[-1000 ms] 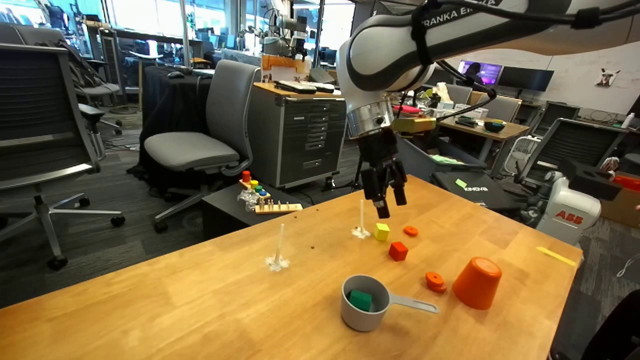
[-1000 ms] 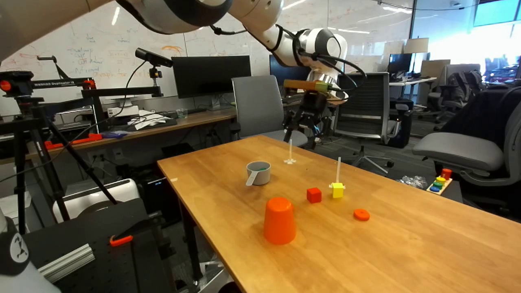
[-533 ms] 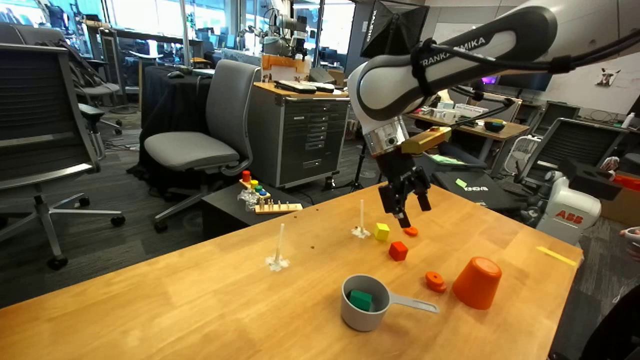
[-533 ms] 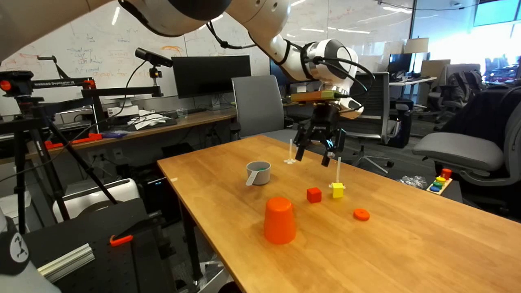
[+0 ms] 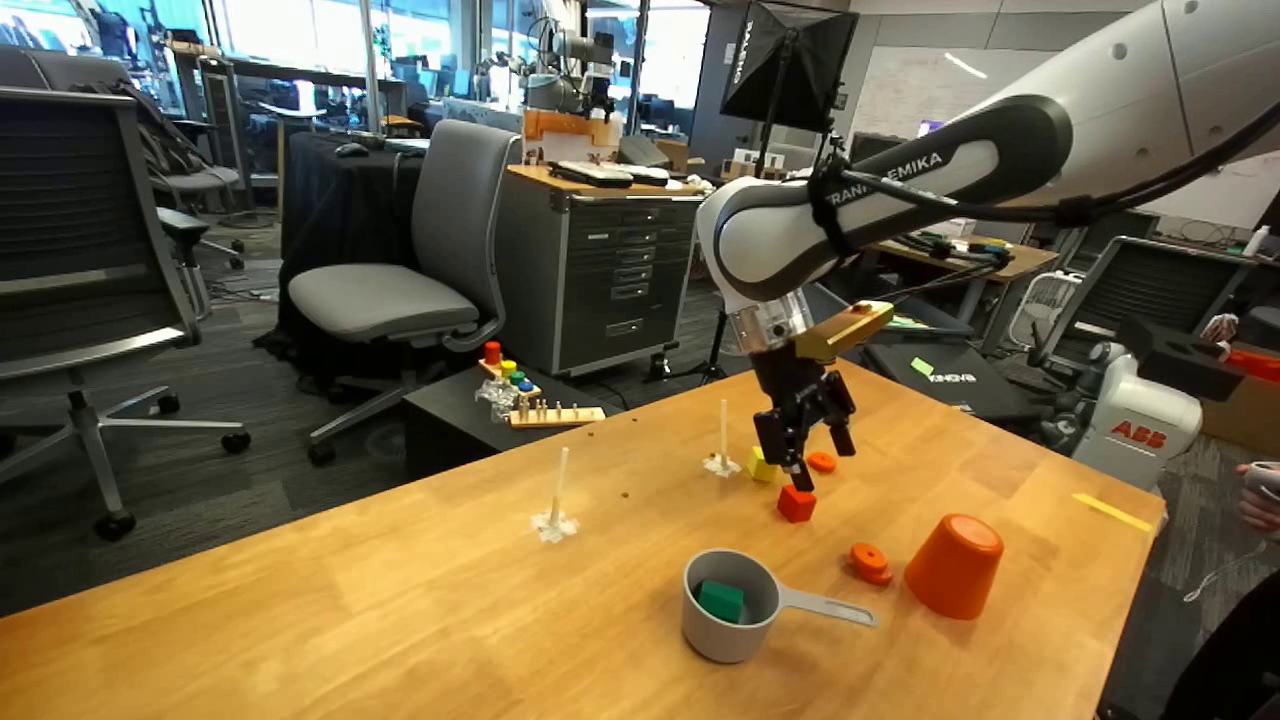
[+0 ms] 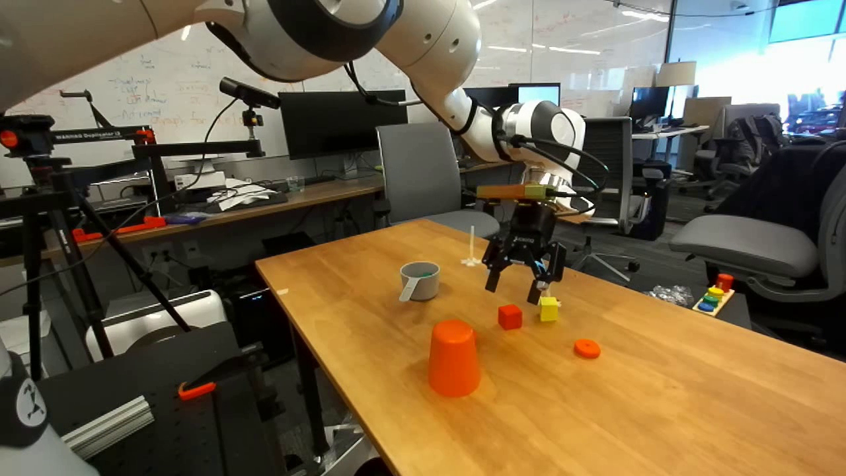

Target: Put the three blocks in the gray cup

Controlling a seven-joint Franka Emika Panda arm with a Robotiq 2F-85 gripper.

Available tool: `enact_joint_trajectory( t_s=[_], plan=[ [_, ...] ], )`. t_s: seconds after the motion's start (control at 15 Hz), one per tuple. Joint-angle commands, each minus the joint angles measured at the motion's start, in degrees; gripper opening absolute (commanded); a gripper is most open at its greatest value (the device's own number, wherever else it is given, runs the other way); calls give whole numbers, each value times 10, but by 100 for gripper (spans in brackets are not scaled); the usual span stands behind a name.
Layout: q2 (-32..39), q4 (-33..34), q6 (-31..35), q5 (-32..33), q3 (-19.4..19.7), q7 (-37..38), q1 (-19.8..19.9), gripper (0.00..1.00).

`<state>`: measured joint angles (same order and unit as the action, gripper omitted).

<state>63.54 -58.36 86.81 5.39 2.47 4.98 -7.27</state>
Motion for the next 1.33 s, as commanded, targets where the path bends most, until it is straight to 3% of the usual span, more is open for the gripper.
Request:
enact_joint_trajectory(
  t_s=[0.0,0.47,0.53,0.6,1.13,1.27],
  plan=[
    [3,-1,29,1,-2,-4,-1,100],
    [25,0,81,-23,-26,-26,9,100],
    [28,1,83,-31,-32,-37,14,75],
    [31,1,81,-37,-36,-47,17,74],
    [9,-16,73,-87,-63,-104,49,11],
    [-8,-20,71,-85,-68,-111,45,11]
  ],
)
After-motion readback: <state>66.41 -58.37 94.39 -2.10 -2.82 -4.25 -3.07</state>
